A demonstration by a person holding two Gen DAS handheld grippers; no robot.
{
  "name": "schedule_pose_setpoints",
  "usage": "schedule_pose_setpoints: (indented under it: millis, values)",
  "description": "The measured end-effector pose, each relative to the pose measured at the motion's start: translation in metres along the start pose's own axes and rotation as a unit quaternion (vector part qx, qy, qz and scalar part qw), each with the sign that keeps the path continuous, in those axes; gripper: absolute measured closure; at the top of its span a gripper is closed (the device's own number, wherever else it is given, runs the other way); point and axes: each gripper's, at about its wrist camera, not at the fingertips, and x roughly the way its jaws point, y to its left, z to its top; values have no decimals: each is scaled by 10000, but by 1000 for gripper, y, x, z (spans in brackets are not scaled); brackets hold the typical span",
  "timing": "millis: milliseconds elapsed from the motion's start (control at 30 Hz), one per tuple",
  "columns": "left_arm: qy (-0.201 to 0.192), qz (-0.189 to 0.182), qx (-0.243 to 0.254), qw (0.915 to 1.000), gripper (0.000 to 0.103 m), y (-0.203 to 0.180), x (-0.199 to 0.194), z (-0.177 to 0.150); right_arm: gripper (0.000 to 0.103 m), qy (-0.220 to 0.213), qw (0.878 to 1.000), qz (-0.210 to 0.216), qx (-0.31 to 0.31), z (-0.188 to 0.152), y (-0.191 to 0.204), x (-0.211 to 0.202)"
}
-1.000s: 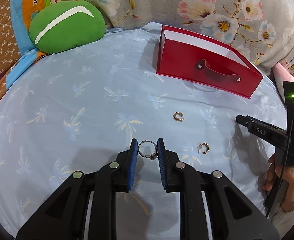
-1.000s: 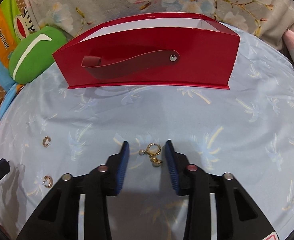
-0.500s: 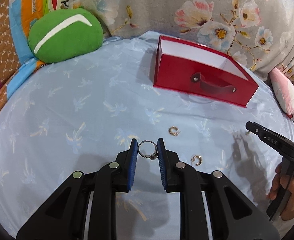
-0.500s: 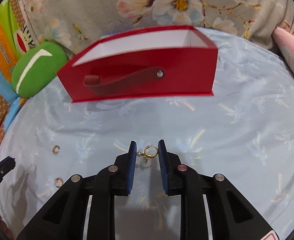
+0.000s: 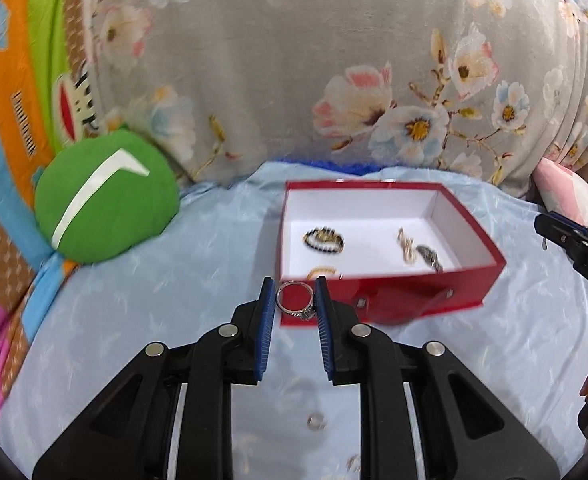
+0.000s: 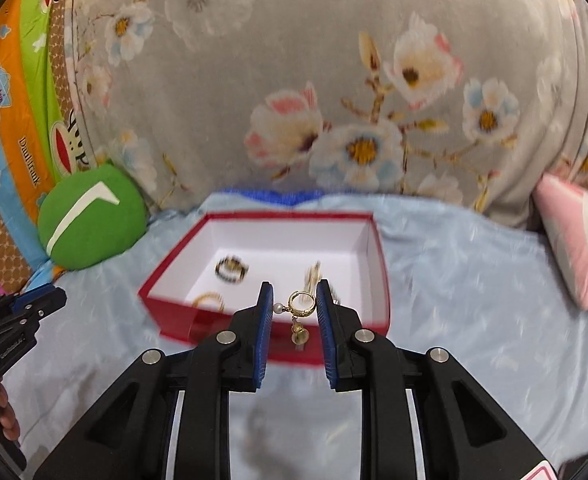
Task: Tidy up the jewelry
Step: 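Carry ring and earring into the red box and open both tools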
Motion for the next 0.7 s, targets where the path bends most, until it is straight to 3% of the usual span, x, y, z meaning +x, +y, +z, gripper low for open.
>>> schedule_pose_setpoints:
  millis: [267,367,533,700]
  values:
    - [195,-549,-121,9982,83,-31,79,74,82,292,9983,299,395,53,-21,92]
    - [230,-573,-55,9981,83,-44,109,91,82,458,9970,356,519,61,-27,125]
    - [286,-395,175,9987,83,-65,156,103,82,793,9945,305,611,61,-32,177]
    - [612,-398,118,9973,83,-74,209,104,82,1031,9924,186,654,53,-38,219]
